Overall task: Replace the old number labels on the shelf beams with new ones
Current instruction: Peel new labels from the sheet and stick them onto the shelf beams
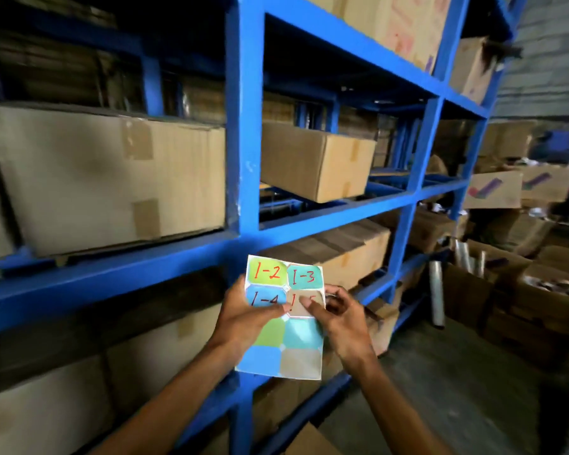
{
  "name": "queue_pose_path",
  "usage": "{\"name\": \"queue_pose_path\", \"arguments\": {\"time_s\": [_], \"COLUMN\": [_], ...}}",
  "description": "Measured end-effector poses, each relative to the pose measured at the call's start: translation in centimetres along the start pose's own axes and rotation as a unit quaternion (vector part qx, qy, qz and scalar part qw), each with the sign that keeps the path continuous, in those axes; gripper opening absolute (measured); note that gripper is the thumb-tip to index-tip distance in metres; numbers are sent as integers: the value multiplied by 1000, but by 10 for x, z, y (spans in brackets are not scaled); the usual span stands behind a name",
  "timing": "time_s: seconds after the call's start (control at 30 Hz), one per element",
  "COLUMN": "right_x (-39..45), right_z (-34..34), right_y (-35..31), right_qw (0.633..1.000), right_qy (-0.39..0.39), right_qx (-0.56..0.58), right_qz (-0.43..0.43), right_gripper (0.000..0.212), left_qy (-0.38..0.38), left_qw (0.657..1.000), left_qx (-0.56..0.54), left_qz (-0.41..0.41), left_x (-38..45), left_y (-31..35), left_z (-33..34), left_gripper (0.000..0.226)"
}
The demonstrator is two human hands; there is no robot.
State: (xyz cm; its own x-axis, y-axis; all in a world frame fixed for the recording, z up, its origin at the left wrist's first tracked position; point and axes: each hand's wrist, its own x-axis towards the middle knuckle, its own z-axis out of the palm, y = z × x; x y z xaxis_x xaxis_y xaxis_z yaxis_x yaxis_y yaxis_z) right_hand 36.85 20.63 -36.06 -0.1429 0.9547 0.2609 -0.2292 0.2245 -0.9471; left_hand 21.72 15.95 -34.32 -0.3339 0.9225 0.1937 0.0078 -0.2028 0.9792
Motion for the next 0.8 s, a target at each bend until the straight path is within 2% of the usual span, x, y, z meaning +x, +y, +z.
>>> {"name": "queue_pose_path", "arguments": {"time_s": [0.07, 0.17, 0.27, 0.37, 0.63, 0.73, 0.8], "right_x": [5, 14, 21, 28, 51, 63, 74], "right_z": [27, 73, 128, 173, 247, 263, 274], "right_y": [-8, -32, -62, -86, -135, -167, -197], "right_qw": [999, 975, 932, 904, 905, 914, 906], "right_qy": [4, 51, 5, -42, -125, -127, -122], "right_qx": [-22, -136, -222, -274, -201, -113, -76], "right_qz": [-30, -166, -286, -325, -355, -369, -398], "right_gripper": [26, 27, 22, 20, 7, 17, 14], "left_qy": [19, 49, 67, 80, 132, 174, 198], "left_qw": [1000, 996, 990, 981, 939, 887, 842], "left_qx": [10, 25, 50, 79, 221, 320, 381], "left_qz": [19, 63, 114, 158, 230, 286, 326], "left_x": [3, 10, 13, 15, 27, 33, 39], "left_y": [14, 37, 66, 92, 156, 191, 221], "left_z": [-27, -70, -107, -135, -182, -195, -204], "left_gripper": [48, 55, 50, 49, 46, 47, 47]}}
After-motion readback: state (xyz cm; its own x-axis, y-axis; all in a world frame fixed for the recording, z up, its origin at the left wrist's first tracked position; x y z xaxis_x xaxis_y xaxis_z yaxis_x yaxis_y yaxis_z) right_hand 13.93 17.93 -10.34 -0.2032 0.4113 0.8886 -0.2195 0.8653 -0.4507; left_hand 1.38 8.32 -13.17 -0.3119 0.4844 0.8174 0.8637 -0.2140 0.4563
